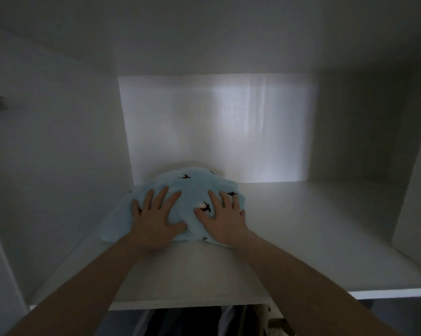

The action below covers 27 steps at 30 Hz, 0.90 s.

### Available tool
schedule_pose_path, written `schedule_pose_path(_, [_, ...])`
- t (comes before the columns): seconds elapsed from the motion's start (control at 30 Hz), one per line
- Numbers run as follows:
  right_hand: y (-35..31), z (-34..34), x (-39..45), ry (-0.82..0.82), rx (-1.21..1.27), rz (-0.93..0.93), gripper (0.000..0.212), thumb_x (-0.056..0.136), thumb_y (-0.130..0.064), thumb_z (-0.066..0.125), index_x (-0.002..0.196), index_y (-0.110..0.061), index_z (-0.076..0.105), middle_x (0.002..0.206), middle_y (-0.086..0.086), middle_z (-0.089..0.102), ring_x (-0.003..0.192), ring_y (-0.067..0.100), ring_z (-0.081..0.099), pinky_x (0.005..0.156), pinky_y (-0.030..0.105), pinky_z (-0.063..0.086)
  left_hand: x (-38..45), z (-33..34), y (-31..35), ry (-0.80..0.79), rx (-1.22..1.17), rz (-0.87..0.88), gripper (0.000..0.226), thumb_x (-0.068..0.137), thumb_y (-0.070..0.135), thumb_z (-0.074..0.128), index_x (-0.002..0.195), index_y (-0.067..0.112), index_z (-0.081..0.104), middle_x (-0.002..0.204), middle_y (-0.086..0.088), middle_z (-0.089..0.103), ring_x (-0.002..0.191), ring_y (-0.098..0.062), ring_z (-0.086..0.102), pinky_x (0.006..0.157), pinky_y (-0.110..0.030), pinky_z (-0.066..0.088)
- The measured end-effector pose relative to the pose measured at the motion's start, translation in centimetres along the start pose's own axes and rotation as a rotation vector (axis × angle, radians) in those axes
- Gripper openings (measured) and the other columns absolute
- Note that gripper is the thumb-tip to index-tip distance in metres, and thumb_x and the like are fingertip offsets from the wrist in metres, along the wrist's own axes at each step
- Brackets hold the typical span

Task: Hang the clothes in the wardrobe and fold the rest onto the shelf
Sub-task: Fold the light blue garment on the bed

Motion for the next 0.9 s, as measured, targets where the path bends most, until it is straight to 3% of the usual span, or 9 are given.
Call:
schedule_pose_path(0.2, [-1.0,2.6,3.8,0.001,0.001,-0.025,0.085,0.09,-0.083,0.036,0.161,-0.043,0.01,0.171,-0.003,0.007,0.158,0.032,-0.003,0.122,0.066,0.008,2.9,1.7,-3.3,0.033,-0.058,-0.011,0.112,0.057,0.101,0.014,0.157,0.053,0.002,0.171,0.012,-0.005,0.158,-0.028,-0.004,0.121,-0.064,0.001])
schedule_pose_path(0.67, [-0.8,7.0,12.6,0.041,0.018,-0.074,0.086,0.087,-0.087,0.029,0.16,-0.045,0.01,0.17,-0.007,0.007,0.158,0.027,-0.005,0.123,0.062,0.009,9.3,4.8,-7.5,0.175,-0.031,-0.047,0.098,0.07,0.084,0.02,0.16,0.048,0.008,0.171,0.011,0.004,0.158,-0.023,-0.002,0.124,-0.053,-0.005])
schedule_pose_path(0.9, [-0.5,7.7,14.7,0.074,-0.021,-0.093,0.084,0.089,-0.086,0.028,0.16,-0.045,0.01,0.171,-0.006,0.007,0.158,0.027,-0.004,0.124,0.062,0.012,10.9,5.7,-8.2,0.193,-0.035,-0.037,0.093,0.074,0.084,0.022,0.159,0.05,0.003,0.171,0.012,0.001,0.158,-0.021,-0.006,0.124,-0.051,-0.007])
Point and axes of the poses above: each hand's wrist, its own x-axis towards the middle knuckle, its own z-axis out of the palm, y = z × x, the point moved 9 cm from there along x, towards the middle knuckle
